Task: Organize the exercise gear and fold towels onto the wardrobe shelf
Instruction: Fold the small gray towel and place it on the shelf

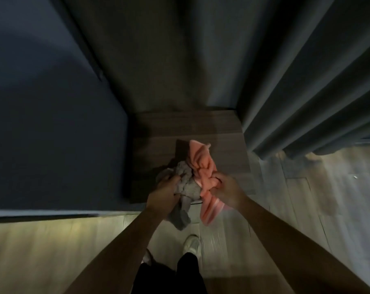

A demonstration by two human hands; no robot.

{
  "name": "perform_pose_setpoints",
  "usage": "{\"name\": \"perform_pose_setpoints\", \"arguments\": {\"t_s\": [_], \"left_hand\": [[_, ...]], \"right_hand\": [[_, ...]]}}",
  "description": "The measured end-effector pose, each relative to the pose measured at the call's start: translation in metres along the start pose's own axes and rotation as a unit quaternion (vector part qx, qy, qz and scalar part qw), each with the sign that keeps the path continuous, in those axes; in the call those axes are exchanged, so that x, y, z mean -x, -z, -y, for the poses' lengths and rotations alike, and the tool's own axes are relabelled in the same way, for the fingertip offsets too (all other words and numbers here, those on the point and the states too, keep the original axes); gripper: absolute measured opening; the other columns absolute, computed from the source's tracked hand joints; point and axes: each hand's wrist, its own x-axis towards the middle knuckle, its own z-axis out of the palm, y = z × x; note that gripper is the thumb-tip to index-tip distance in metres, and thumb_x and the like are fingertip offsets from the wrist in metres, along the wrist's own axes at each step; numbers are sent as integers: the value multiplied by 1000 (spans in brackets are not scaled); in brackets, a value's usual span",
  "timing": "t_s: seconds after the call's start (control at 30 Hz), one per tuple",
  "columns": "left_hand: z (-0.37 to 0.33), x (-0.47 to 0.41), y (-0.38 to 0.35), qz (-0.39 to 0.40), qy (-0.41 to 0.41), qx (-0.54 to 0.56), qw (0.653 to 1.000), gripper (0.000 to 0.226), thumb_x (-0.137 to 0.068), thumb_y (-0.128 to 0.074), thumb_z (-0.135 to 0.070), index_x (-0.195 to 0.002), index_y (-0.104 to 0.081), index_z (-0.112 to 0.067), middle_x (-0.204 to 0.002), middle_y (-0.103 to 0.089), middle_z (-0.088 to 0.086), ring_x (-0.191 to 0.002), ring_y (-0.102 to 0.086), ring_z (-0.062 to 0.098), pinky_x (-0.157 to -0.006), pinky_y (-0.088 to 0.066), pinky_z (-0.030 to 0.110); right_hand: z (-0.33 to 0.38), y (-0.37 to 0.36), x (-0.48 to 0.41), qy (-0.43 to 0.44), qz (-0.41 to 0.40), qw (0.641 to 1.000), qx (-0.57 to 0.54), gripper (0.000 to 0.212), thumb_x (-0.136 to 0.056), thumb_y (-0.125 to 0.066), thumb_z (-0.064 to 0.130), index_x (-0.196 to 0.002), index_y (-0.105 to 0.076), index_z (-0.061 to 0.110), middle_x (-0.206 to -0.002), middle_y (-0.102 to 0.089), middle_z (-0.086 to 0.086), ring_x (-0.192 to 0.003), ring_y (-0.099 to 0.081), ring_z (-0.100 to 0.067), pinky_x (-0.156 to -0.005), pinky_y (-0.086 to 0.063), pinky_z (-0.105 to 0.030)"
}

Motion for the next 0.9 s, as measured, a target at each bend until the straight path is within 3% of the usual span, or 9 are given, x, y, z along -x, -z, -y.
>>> {"name": "perform_pose_setpoints", "arguments": {"t_s": [0.1,0.27,0.47,0.73,0.9], "left_hand": [[4,50,21,-35,-17,28,999,40,-96,-53,-30,-135,-49,-23,-134,-55,5,-120,-55,26,-102,-44,39],[24,123,46,-79,-32,47,995,50,-85,-64,-22,-134,-53,-21,-129,-58,6,-114,-57,25,-96,-47,35],[72,192,60,-148,-21,92,984,47,-83,-66,-21,-129,-57,-19,-120,-62,6,-106,-59,24,-93,-49,34],[180,287,95,-167,1,90,982,52,-77,-70,-17,-128,-60,-20,-120,-65,7,-107,-61,27,-89,-46,30],[254,354,115,-218,47,127,967,53,-73,-70,-14,-126,-62,-19,-120,-64,5,-108,-60,26,-91,-46,32]], "right_hand": [[27,-1,40,-49,34,994,-86,31,-79,-64,-11,-107,-66,2,-101,-70,-16,-90,-66,-26,-81,-53,-34],[74,-20,81,-17,61,994,-88,34,-79,-63,-16,-111,-65,-4,-98,-70,-15,-82,-62,-11,-70,-49,-21],[128,-69,111,5,65,995,-73,31,-78,-62,-14,-103,-67,3,-91,-66,-8,-82,-59,-13,-72,-47,-25],[202,-185,152,16,113,993,5,31,-79,-65,-6,-79,-60,24,-74,-60,10,-63,-54,7,-57,-42,-9],[266,-266,158,56,172,983,30,29,-79,-64,-5,-81,-61,24,-75,-62,12,-66,-59,5,-58,-44,-10]]}}
